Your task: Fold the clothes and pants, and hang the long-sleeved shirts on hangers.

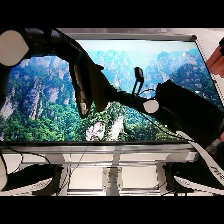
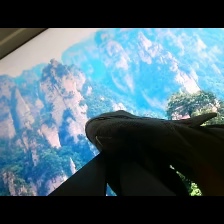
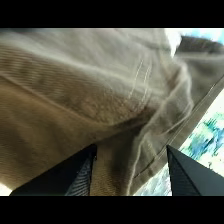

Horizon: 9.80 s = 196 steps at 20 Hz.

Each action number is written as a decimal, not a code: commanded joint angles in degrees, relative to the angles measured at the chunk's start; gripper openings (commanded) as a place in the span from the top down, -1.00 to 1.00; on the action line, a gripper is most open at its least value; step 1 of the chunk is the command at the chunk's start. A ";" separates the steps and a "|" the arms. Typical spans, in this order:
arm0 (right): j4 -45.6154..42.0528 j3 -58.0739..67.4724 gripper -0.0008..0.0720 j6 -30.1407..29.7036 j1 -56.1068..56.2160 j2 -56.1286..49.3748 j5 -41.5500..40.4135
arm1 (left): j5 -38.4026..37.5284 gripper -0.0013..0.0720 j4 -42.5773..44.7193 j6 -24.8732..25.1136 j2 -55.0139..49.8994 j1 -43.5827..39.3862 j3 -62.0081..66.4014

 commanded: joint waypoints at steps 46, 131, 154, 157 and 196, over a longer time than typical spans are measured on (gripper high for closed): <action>-26.25 31.45 0.93 9.92 -13.53 35.32 47.39 | -14.43 0.86 -38.99 -5.11 11.56 15.02 0.07; -13.60 29.94 -0.73 -12.26 -23.74 -36.46 58.73 | -4.85 -0.22 -22.45 -1.53 19.74 29.66 -51.67; -38.84 52.98 0.93 2.78 -17.70 -34.82 72.02 | -3.87 -0.22 -22.45 -1.53 19.74 29.64 -51.71; -49.75 59.82 0.93 5.70 -23.41 -29.66 80.24 | -3.02 -0.22 -22.45 -1.53 19.74 29.64 -51.71; -45.42 32.94 -0.02 12.72 -61.26 2.54 62.84 | 6.21 -0.22 -22.49 -1.51 19.56 29.64 -51.71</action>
